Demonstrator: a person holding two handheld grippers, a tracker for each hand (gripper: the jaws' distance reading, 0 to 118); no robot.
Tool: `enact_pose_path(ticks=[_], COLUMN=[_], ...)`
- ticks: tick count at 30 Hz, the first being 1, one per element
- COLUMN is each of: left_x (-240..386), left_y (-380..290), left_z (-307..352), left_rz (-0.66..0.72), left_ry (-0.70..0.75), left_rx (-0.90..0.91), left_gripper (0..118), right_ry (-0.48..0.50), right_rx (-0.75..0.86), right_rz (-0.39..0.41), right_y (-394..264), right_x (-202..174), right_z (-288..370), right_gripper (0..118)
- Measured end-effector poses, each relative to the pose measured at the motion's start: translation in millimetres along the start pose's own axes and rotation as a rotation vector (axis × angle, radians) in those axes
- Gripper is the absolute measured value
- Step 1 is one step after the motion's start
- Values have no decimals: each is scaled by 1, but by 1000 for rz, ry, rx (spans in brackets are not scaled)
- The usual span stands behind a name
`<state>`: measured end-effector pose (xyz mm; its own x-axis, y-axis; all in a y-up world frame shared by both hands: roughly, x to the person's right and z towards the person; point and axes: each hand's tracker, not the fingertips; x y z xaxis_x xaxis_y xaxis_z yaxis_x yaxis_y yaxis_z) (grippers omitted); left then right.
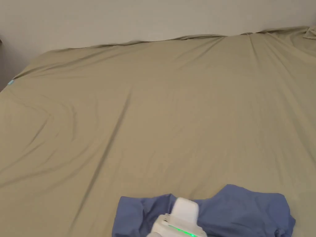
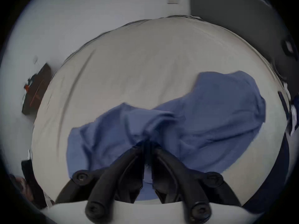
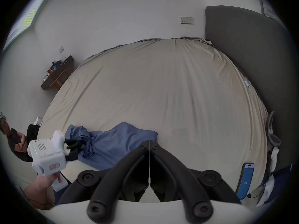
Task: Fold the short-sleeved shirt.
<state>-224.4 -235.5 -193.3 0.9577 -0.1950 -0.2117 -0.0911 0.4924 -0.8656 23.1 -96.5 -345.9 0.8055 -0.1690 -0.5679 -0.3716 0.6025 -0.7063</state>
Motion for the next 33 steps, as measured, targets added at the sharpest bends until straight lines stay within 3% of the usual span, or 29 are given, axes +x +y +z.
enact_pose_path(ticks=[3,6,11,14,15,16,17,19,21,24,29,30,33], left_x=[18,9,-115,-195,-216,-230,-244,-270,-285,-284,-252,-243,-230], left_y=[4,10,3,-18,-27,-34,-39,-53,-61,-63,-54,-51,-44], left_z=[4,8,48,43,37,31,18,-1,-18,-34,-51,-46,-41], left_rz=[0,97,492,522,515,525,543,674,720,738,694,671,618], left_ry=[-192,-357,-765,-796,-716,-618,-530,-477,-527,-516,-574,-551,-492], left_rx=[-10,-60,17,17,0,-16,-70,-65,-106,-102,-151,-159,-136], left_gripper=[9,9,9,10,38,85,118,118,118,118,116,113,81], right_ry=[11,12,69,105,93,73,43,9,-42,-124,-109,-108,-114], right_rx=[-1,1,30,62,77,94,105,111,112,108,93,93,100], right_rz=[-3,6,27,42,50,58,68,79,83,111,80,78,76], right_y=[0,0,1,4,5,6,7,7,7,6,7,7,9], right_x=[-2,-7,-6,-7,-9,-10,-12,-14,-17,-22,-20,-21,-22], right_z=[0,1,10,16,18,19,21,22,23,21,17,17,17], right_gripper=[3,3,3,3,3,3,3,3,3,3,3,3,3])
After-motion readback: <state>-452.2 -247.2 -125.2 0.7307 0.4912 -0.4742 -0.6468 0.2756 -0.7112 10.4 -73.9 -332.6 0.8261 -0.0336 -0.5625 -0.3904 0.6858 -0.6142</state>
